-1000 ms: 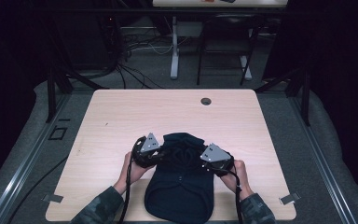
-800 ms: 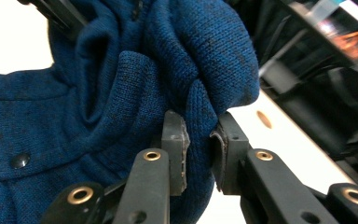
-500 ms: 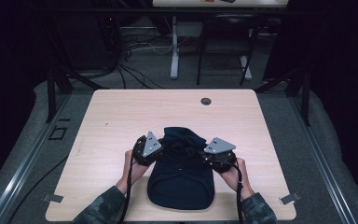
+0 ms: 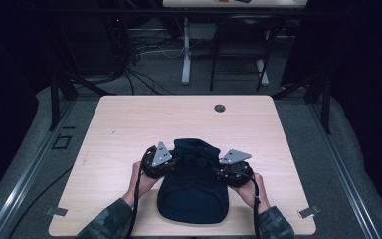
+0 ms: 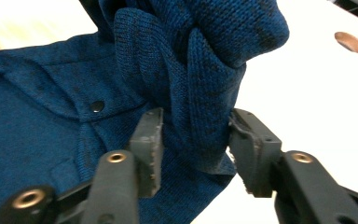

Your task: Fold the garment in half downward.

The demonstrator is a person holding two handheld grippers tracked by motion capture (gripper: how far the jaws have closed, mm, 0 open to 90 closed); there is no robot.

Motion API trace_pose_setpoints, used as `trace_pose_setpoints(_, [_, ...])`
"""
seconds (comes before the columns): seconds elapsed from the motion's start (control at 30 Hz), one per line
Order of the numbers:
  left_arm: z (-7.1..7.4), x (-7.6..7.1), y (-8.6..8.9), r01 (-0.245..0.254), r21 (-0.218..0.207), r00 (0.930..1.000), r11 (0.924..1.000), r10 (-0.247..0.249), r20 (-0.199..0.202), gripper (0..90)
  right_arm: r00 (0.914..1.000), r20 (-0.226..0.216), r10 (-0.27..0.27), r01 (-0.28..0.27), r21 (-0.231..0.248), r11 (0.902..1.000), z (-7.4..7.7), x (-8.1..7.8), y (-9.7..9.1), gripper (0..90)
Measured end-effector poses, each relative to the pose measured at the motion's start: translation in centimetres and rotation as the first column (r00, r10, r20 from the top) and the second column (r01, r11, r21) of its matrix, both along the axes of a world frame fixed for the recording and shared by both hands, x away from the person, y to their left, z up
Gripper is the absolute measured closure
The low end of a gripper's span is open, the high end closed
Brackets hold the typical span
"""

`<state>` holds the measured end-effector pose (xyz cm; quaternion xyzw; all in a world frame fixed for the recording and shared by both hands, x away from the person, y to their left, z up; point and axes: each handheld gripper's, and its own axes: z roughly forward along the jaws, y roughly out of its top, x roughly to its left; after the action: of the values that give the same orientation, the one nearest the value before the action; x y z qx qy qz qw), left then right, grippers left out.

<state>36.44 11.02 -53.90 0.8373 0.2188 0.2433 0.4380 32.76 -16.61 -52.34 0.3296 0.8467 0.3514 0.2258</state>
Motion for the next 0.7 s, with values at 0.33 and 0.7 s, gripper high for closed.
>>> trace_pose_setpoints(0.33, [0.3,-0.4,0.5,0.046,0.0,0.9969,0.9989,-0.046,-0.065,53.3,0.9995,0.022,0.023,-0.022,-0.01,0.9997,0.2,-0.4,0.0,71.6])
trace_pose_setpoints(0.7, [0.4,-1.5,1.3,0.07,-0.025,0.9902,0.9972,-0.073,-0.119,50.7,0.9989,-0.012,0.045,-0.045,0.005,0.999,0.1,-0.8,-0.3,69.8])
